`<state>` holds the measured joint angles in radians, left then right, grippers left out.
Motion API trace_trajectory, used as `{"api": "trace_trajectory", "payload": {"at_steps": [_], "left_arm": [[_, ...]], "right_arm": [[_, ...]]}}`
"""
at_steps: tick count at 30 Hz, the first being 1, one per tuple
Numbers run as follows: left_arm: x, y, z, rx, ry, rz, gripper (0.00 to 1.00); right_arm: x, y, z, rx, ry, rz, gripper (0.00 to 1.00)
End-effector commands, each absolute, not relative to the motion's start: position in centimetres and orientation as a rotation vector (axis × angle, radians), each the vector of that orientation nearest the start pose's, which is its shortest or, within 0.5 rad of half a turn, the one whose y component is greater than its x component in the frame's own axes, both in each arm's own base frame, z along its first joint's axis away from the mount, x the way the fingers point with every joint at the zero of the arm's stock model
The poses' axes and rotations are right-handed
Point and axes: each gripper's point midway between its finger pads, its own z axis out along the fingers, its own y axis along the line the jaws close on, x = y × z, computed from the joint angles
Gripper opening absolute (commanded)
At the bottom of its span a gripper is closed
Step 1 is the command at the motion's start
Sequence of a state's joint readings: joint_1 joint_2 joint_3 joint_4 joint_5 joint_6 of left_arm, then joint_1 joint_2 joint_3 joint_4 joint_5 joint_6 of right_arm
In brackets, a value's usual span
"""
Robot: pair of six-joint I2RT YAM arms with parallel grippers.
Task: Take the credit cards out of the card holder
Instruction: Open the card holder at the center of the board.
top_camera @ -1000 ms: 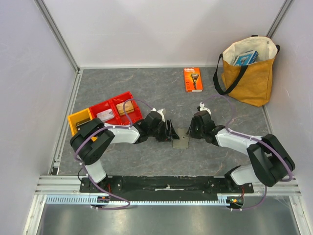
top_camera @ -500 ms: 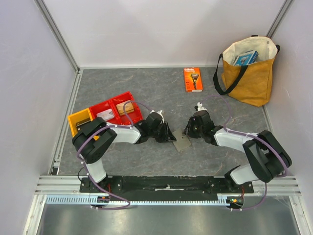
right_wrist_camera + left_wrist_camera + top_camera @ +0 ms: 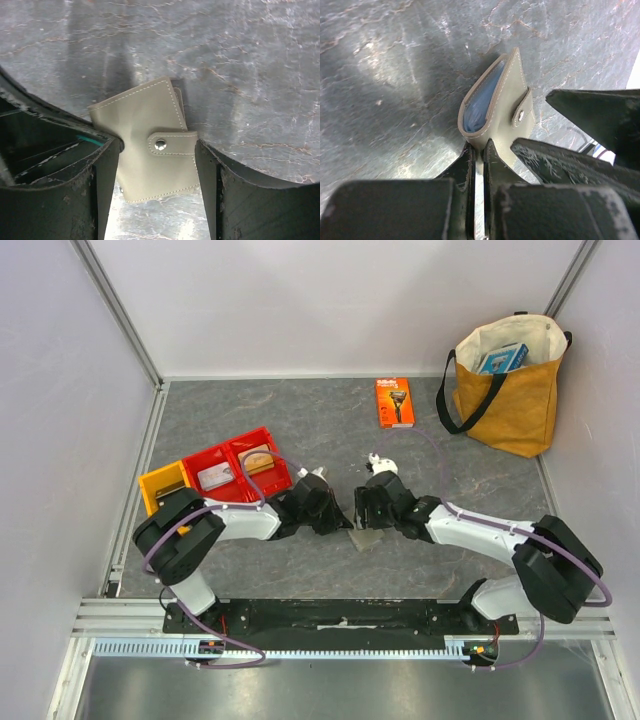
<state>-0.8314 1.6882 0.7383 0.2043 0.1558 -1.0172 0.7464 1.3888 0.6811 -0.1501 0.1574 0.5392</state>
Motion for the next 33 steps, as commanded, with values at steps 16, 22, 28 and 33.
{"api": "trace_trajectory", "payload": {"at_steps": [16,22,28,33], "left_arm": [[21.6,-30.1,1.3,-0.240,2.615,-0.797,0.02],[21.1,-29.6,1.3,-0.211,2.619,-0.780,0.02],[20.2,-29.4,1.4,-0.179,2.625,-0.779,0.02],[20.0,-28.9,1.8,-0.165,2.624,-0.760,0.02]], "right_arm": [[24.8,22.7,3.3,-0.312,2.397,0.009,0.47],[25.8,21.1,3.8,-0.262,2.348,-0.113,0.40],[26.4,20.9,3.8,-0.275,2.332,-0.165,0.34],[26.8,18.8,3.9,-0.259,2.302,-0.316,0.08]]}}
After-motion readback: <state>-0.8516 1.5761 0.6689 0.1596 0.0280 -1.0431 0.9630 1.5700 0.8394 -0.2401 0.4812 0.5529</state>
